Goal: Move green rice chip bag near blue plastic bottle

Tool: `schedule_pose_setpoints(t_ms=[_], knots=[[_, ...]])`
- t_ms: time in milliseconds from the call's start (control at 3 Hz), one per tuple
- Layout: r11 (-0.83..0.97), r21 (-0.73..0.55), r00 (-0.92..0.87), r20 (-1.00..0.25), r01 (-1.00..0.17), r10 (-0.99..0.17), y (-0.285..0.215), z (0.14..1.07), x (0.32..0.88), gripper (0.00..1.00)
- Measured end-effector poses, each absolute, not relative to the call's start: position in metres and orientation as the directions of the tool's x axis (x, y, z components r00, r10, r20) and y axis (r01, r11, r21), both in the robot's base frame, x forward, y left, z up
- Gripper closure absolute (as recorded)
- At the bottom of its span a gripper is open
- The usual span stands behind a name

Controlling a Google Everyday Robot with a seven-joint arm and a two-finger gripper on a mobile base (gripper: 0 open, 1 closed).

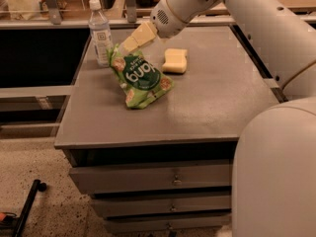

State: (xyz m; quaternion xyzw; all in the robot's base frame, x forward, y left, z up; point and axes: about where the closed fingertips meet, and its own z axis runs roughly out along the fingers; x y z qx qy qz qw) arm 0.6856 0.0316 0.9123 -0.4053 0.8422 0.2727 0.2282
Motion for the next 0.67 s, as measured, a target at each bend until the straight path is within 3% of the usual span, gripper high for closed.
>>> schedule_pose_setpoints(t_ms=[667], knots=[[0.512,0.306,-0.575,-0.626,-0.802,-0.527,0.0202,0.9169,0.6878,0.0]])
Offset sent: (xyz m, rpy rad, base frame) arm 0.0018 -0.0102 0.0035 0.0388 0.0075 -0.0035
